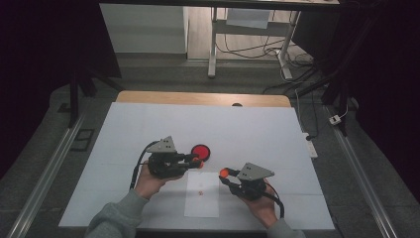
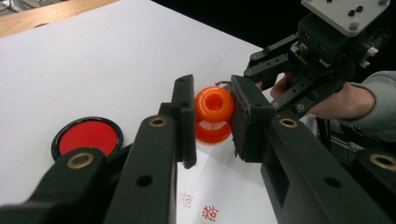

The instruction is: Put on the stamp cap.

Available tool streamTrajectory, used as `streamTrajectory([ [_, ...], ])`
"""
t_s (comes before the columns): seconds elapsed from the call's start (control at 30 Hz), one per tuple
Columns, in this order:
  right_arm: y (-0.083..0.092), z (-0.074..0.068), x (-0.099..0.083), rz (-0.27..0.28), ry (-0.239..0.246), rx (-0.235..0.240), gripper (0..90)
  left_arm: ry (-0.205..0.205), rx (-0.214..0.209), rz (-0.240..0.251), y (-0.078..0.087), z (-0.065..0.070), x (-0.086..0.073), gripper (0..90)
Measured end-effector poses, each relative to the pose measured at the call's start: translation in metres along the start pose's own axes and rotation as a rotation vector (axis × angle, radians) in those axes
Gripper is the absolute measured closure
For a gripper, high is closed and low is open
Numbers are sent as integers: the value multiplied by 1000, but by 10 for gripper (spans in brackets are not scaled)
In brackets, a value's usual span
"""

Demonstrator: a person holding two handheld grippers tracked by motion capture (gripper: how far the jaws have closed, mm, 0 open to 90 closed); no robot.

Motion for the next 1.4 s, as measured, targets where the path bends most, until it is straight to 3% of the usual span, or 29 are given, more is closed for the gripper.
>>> streamTrajectory([
  [1.4,-13,-12,8,8,10,39,646,-24,-44,-26,-34,7,10,724],
])
Point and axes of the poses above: each handheld gripper's, and its own axes: y roughly backward along the jaws, x roughly out of its top, z roughly to its right, the point moved 1 cm from there along -y, roughly forward along the jaws, and after that the axes turned 5 degrees about -y, right-handed, at the moved point
